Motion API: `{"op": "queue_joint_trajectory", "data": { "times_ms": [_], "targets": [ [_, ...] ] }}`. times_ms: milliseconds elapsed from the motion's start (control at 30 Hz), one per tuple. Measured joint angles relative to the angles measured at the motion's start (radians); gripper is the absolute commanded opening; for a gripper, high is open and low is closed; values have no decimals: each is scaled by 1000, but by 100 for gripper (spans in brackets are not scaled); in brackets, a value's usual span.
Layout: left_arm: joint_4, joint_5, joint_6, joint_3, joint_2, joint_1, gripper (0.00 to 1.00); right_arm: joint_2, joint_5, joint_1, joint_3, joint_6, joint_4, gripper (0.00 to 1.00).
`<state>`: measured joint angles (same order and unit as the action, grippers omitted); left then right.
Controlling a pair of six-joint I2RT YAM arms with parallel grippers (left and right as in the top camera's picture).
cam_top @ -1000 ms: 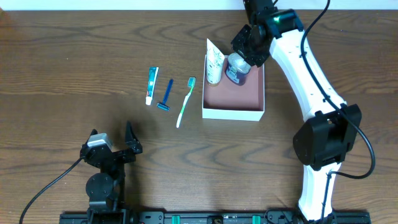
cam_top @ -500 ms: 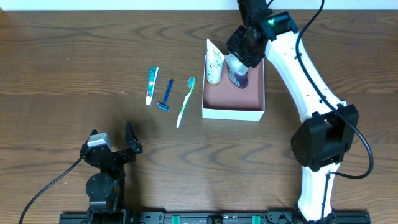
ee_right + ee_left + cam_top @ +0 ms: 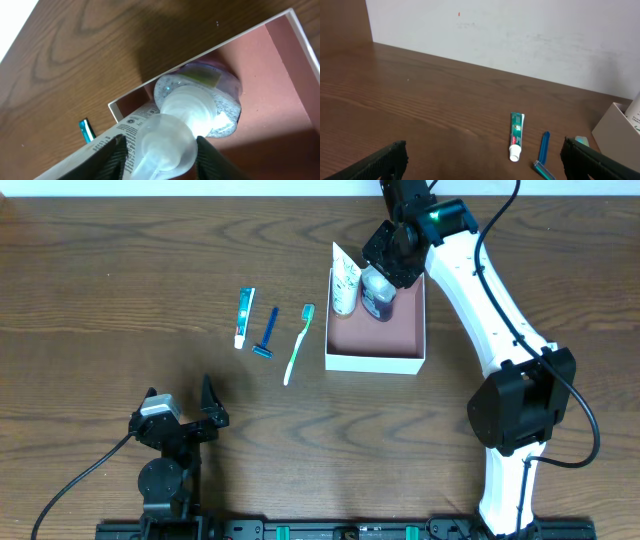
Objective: Pack container
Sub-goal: 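Carry the pump bottle into the box and lower it, then release the bottle and move the right gripper to the Dettol soap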
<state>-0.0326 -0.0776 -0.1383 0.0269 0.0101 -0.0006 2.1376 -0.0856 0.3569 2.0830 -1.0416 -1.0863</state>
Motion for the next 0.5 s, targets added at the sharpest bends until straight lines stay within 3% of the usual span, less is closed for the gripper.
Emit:
{"op": "queue_joint_trajectory", "data": {
  "times_ms": [167,500],
  "targets": [
    [0,0,0,0,0,0,98,0,0,0,0,2,15,69],
    [0,0,0,0,0,0,98,-2,-3,-47,94,15,-31,86]
  ]
}}
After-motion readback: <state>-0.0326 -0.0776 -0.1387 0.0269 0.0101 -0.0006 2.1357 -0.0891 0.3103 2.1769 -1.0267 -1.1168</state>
